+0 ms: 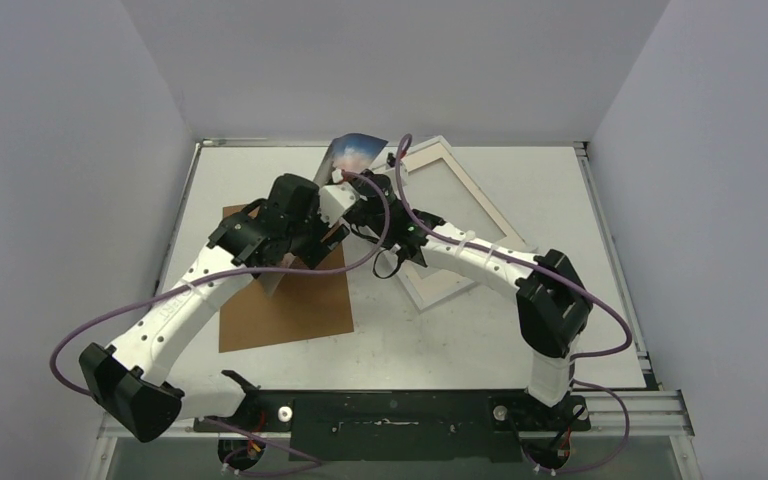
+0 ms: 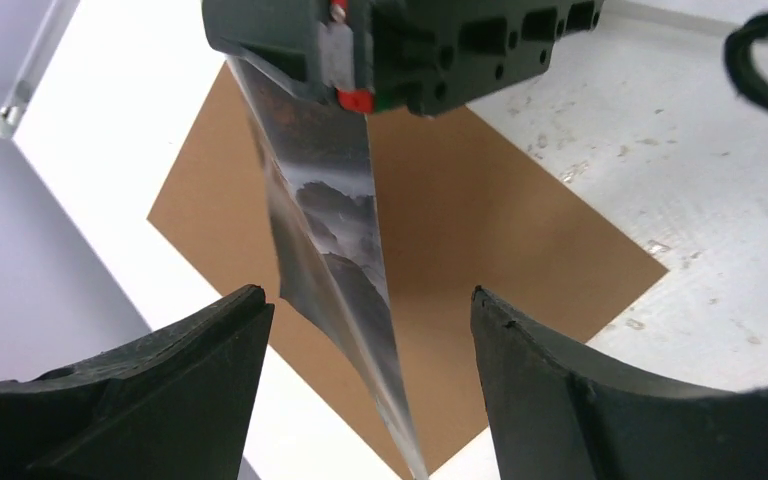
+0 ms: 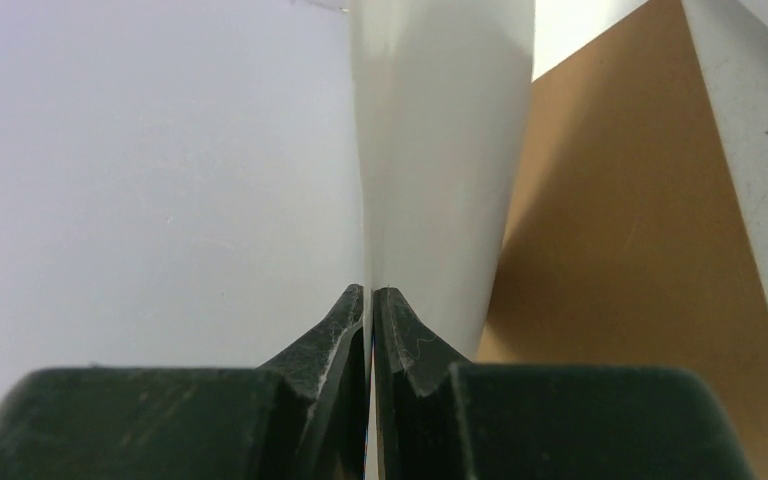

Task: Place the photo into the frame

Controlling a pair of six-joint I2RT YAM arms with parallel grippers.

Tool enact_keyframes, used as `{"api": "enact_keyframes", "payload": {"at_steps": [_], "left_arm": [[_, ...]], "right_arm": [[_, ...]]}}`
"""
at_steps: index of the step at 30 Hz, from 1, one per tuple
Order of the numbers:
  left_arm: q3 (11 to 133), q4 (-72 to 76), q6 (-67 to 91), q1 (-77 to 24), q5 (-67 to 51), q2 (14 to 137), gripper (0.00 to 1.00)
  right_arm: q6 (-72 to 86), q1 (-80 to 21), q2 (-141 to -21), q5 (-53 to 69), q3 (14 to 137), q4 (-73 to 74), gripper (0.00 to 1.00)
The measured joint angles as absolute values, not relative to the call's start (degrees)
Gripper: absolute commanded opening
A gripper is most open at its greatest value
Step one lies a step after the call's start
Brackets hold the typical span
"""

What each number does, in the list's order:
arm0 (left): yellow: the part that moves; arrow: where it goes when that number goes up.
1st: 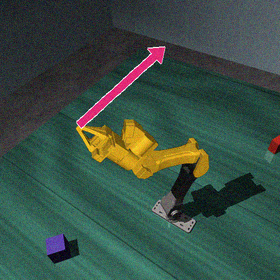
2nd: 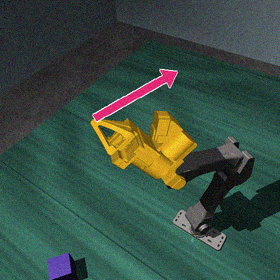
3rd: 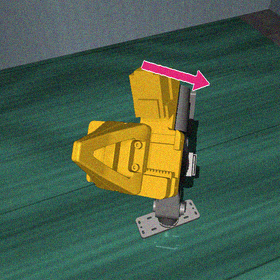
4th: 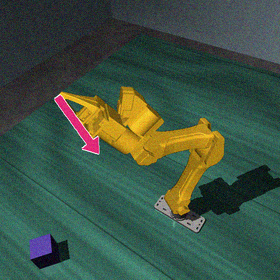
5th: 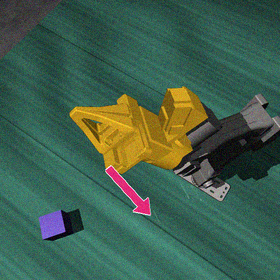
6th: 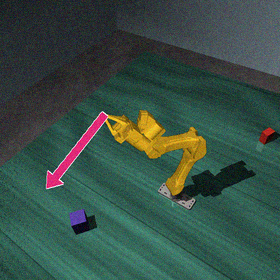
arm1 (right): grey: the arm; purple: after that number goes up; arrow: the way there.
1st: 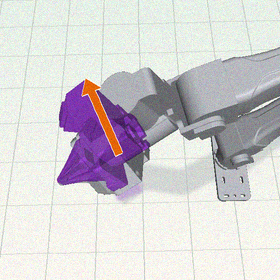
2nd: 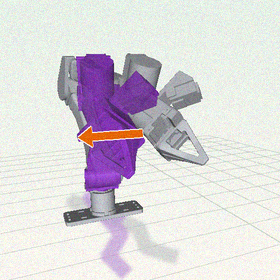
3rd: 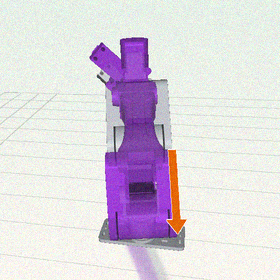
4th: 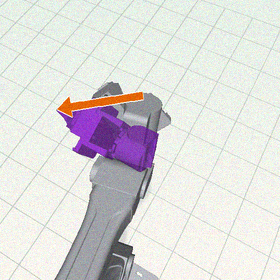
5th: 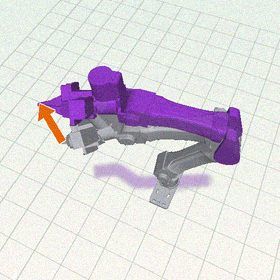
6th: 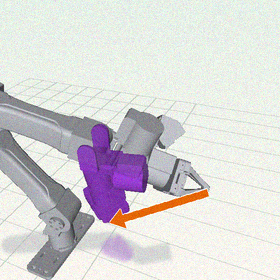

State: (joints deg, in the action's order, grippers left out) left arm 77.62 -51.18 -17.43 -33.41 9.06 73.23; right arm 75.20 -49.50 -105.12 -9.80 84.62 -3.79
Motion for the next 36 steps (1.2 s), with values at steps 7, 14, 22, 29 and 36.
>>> {"api": "enact_keyframes", "payload": {"at_steps": [7, 14, 22, 29, 36], "left_arm": [[70.96, -45.21, -22.81, -36.73, 17.72, 71.02, 0.47], [66.74, -39.99, -27.81, -37.41, 23.40, 68.95, 0.00], [64.97, -35.38, -29.34, -35.88, 26.92, 67.66, 0.00], [68.69, -36.49, -25.50, -25.98, 22.46, 67.92, 0.00], [76.14, -36.67, -22.44, -20.43, 17.74, 68.20, 0.00]], "right_arm": [[77.93, -48.95, -105.12, -6.72, 84.01, -4.25, 0.08], [79.57, -48.40, -105.12, -3.92, 82.39, -5.41, 0.32], [78.48, -47.77, -104.29, -2.09, 80.71, -6.17, 0.90], [69.82, -44.60, -95.64, -2.00, 75.11, -2.15, 0.95], [53.56, -39.11, -87.09, -5.26, 76.27, 7.51, 0.92]]}}
